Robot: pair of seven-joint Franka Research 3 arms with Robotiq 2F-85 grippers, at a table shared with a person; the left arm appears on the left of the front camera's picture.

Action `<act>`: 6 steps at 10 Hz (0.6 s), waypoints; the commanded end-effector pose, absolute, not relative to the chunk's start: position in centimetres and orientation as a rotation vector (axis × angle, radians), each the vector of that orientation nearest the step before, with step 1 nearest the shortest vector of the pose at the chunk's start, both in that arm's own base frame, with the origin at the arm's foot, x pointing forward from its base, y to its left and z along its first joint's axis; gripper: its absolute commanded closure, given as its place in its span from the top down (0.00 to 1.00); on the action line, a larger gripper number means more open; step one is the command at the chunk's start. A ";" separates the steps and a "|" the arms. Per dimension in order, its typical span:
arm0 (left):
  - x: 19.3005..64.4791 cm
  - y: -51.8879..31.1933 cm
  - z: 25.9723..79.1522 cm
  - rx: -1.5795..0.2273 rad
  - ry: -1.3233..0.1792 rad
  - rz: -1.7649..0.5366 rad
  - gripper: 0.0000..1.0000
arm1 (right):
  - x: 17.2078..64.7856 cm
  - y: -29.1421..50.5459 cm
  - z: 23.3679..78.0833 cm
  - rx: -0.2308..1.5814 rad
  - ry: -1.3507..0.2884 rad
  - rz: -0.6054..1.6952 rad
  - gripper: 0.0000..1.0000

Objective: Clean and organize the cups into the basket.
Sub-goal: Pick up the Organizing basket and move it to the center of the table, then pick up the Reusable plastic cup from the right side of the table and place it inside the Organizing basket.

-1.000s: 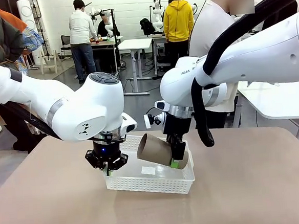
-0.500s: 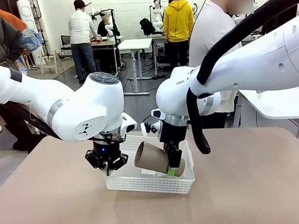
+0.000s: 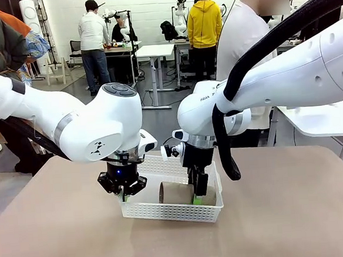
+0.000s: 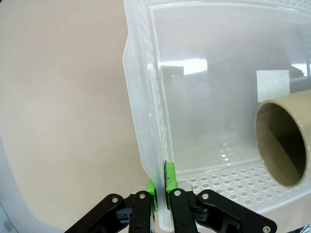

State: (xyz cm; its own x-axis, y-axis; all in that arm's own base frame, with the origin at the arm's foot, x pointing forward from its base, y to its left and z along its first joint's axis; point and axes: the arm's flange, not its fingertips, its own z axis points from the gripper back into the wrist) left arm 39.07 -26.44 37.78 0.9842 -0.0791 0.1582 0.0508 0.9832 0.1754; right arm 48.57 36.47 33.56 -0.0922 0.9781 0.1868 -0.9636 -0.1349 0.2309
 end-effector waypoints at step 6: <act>38.8 -26.5 37.4 0.181 -0.164 -0.071 0.02 | 44.8 21.9 44.4 0.518 -0.241 1.674 1.00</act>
